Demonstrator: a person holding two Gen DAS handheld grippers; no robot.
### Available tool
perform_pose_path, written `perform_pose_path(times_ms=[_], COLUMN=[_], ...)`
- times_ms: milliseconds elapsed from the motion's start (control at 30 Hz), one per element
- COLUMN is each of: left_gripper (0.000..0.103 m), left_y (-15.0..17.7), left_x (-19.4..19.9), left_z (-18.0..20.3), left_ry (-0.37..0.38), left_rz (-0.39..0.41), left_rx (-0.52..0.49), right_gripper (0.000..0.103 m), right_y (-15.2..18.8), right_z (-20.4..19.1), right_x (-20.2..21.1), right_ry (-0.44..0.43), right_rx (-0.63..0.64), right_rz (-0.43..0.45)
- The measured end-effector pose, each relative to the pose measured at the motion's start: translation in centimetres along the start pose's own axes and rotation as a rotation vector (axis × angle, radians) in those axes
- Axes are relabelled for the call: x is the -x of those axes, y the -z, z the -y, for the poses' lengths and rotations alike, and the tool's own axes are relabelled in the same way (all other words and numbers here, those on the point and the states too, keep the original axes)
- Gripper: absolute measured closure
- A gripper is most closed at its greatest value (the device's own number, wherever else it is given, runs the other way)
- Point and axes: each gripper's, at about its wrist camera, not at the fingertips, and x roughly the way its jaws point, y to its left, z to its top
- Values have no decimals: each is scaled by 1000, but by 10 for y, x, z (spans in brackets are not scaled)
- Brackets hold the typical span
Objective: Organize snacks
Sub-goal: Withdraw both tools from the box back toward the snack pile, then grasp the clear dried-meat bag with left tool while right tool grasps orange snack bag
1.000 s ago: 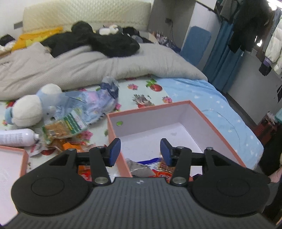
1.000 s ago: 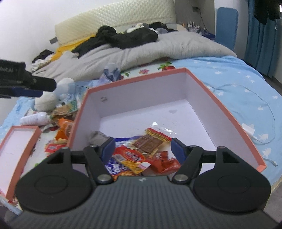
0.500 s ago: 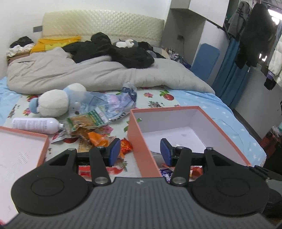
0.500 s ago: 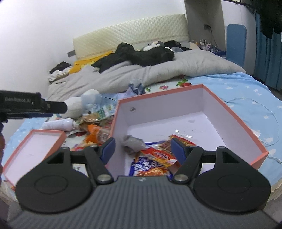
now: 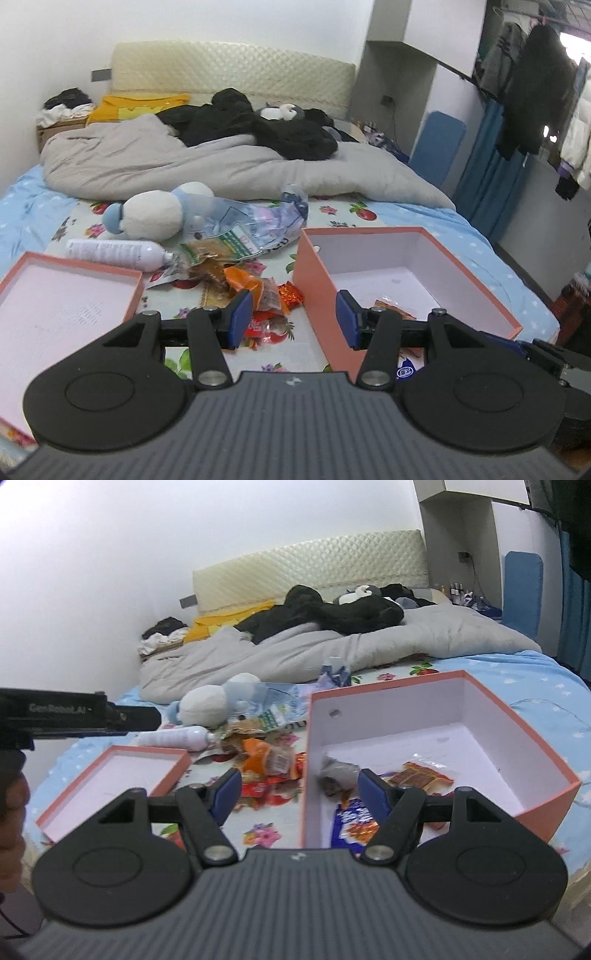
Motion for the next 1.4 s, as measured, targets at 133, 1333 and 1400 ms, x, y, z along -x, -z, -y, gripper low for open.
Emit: perform_pose_path(times_ms=[133,1333,1400], left_gripper=[48,44,44], left_y=[15,69,73], left_x=[16,-112,-131], left_z=[-12,-169,-181], left_ry=[-2,-19,17], left_rz=[5,-165,-184], left_rx=[25,372,453], right_gripper=[32,33,33], right_y=[9,34,32], right_z=[-16,-78,-78], right_x=[7,-122,-136], right_ry=[-13,-13,2], right_rx=[17,123,124], right_rz=[0,-64,-63])
